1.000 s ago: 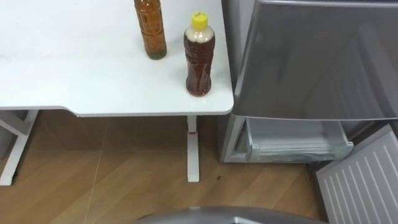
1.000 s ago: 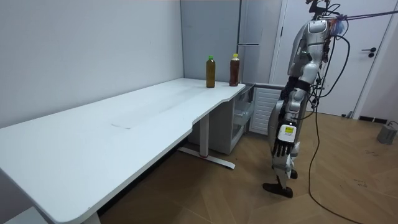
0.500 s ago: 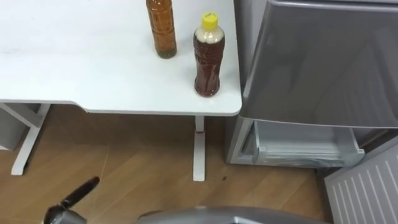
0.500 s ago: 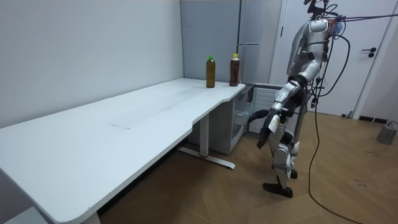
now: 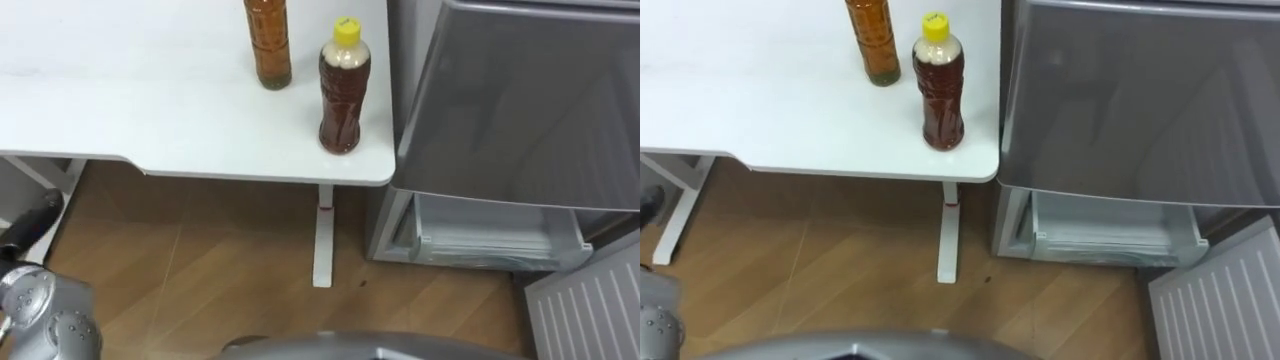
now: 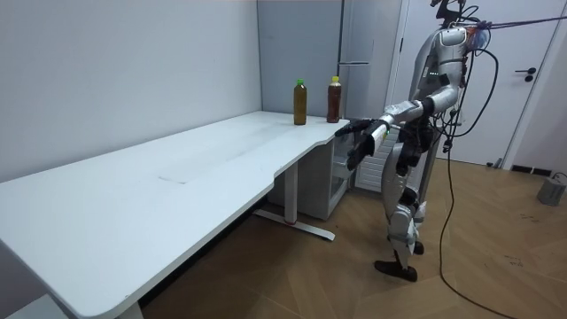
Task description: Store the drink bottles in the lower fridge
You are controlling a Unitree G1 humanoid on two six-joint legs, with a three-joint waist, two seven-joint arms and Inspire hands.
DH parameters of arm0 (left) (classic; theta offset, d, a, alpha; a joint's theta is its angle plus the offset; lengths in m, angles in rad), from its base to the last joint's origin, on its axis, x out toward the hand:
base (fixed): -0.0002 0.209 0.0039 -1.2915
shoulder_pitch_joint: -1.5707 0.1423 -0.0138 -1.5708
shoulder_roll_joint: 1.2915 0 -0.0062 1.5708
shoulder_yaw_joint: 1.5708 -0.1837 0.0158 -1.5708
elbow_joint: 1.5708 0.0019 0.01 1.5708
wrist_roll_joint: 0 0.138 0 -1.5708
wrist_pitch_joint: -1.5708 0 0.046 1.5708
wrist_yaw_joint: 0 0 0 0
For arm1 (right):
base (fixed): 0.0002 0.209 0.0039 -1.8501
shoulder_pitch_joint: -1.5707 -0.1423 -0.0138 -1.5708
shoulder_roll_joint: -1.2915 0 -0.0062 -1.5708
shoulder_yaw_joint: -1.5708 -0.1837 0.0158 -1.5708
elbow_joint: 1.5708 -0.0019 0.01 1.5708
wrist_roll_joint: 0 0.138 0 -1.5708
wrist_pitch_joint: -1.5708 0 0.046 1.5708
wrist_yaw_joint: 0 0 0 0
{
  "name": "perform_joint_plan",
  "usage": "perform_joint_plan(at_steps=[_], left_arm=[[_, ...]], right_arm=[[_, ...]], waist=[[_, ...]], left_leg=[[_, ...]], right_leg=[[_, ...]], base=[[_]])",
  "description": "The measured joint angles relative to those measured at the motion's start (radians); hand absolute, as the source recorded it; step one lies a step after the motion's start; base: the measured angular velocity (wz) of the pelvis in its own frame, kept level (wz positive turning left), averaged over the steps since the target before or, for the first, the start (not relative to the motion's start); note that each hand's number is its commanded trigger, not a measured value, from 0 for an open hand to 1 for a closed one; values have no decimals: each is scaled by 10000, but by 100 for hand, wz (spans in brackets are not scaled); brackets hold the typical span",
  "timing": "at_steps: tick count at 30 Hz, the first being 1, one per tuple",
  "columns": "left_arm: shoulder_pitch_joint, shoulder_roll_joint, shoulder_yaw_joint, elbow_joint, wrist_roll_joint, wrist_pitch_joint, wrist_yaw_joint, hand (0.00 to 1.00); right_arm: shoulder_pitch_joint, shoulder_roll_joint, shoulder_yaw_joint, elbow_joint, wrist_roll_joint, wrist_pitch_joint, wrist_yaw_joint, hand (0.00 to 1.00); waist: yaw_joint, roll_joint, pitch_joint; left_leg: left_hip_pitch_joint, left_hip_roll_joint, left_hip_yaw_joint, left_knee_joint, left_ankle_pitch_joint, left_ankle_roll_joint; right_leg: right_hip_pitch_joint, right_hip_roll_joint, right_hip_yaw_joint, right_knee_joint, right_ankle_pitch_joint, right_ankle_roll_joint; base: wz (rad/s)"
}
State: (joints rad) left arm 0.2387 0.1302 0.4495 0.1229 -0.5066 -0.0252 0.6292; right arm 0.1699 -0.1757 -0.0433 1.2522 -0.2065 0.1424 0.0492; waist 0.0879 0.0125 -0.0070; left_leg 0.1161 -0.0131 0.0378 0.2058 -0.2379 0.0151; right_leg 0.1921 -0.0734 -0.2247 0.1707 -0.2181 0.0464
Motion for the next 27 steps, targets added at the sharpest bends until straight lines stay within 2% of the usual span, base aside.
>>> perform_joint_plan(at_steps=[4, 7, 8, 10, 12, 15, 17, 19, 21, 25, 27], left_arm=[[-3, 3, -11, -1155, 1260, -31, -55, 0], [-33, 61, -149, -2347, 2272, -109, -121, 0], [-55, 156, -266, -2749, 2429, -181, -192, 0], [-233, 231, -306, -3227, 2840, -268, -472, 0], [-375, 393, -584, -3437, 3081, -286, -647, 0], [-381, 450, -876, -4088, 3639, -289, -1214, 0], [-405, 507, -1006, -4484, 3909, -303, -1577, 0], [-489, 718, -1204, -4644, 4222, -349, -2157, 0], [-584, 918, -1388, -4711, 4330, -357, -2556, 0], [-581, 966, -1710, -5199, 4327, -354, -3460, 0], [-589, 1101, -1913, -5376, 4329, -353, -3948, 0]], right_arm=[[-21, -120, -41, 96, 84, -79, 329, 0], [-87, -163, -232, 344, 141, -284, 388, 0], [-129, -173, -233, 386, 137, -332, 414, 0], [-142, -235, -276, 411, 112, -443, 560, 0], [-157, -273, -275, 400, 113, -540, 701, 0], [-200, -312, -285, 414, -58, -549, 964, 0], [-294, -366, -282, 444, -61, -561, 1147, 0], [-353, -419, -280, 618, -90, -637, 1294, 0], [-352, -428, -251, 702, -85, -666, 1396, 0], [-343, -436, -209, 802, -87, -671, 1479, 0], [-365, -437, -204, 813, -92, -673, 1428, 0]], waist=[[-9, -29, 9], [-169, -65, 47], [-194, -59, 77], [-318, 0, 211], [-348, 42, 216], [-474, 4, 229], [-557, -57, 168], [-598, -34, 138], [-605, -47, 137], [-656, -87, 128], [-784, -95, 130]], left_leg=[[8, 1, -3, 3, 0, 0], [-7, -26, -176, 188, 0, 1], [-8, -25, -194, 201, 0, 1], [-6, -25, -198, 222, -2, 2], [-23, -25, -231, 134, -6, 1], [-78, -13, -227, 157, -2, -5], [-173, -12, -192, 173, 14, -19], [-176, -13, -143, 193, 16, -18], [-182, -5, -144, 216, 17, -19], [-186, -1, -160, 213, 16, -19], [-179, 0, -145, 205, 16, -19]], right_leg=[[5, 3, 10, -9, 3, -3], [63, 0, -22, -17, 5, -5], [71, 0, -49, -20, 5, -5], [135, 3, -64, -30, 5, -5], [129, 3, -122, -31, 5, -4], [87, 16, -92, -55, 4, -5], [-23, 18, -45, -61, 4, -6], [-5, 35, 31, -189, 30, -49], [-8, 39, 28, -187, 30, -49], [-4, 40, 0, -174, 31, -49], [2, 41, -4, -172, 32, -49]], base=[[0], [12], [6], [0], [0], [0], [-5], [-8], [-2], [0], [3]])
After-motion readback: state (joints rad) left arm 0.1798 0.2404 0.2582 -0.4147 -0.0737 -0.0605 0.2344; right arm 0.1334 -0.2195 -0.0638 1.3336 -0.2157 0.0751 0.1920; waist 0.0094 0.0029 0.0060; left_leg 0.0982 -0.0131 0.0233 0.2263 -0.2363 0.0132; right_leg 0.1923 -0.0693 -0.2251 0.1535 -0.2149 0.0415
